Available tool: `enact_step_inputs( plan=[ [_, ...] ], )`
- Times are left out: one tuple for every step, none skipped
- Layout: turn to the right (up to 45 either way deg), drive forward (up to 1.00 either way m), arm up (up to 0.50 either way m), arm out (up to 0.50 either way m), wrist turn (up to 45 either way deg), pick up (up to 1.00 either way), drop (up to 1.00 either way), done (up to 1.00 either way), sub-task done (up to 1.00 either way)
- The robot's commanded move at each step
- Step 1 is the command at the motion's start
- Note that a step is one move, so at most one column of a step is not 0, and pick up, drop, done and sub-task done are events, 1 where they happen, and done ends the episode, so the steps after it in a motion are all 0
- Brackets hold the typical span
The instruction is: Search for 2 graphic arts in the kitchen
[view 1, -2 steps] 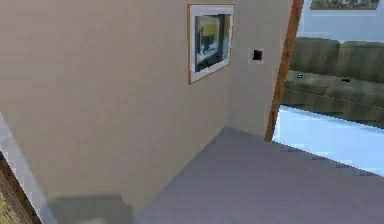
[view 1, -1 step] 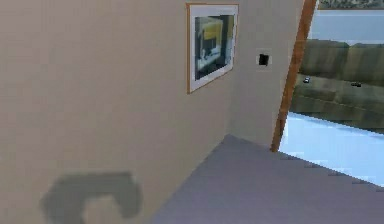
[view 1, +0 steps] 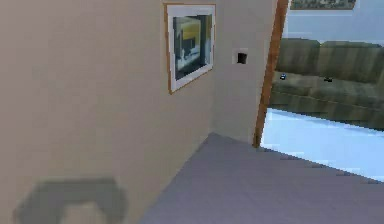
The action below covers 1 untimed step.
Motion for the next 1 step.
enact_step_inputs(
  plan=[
    [0.0, 0.55, 0.0, 0.0, 0.0, 0.0, 0.0, 0.0, 0.0]
  ],
)
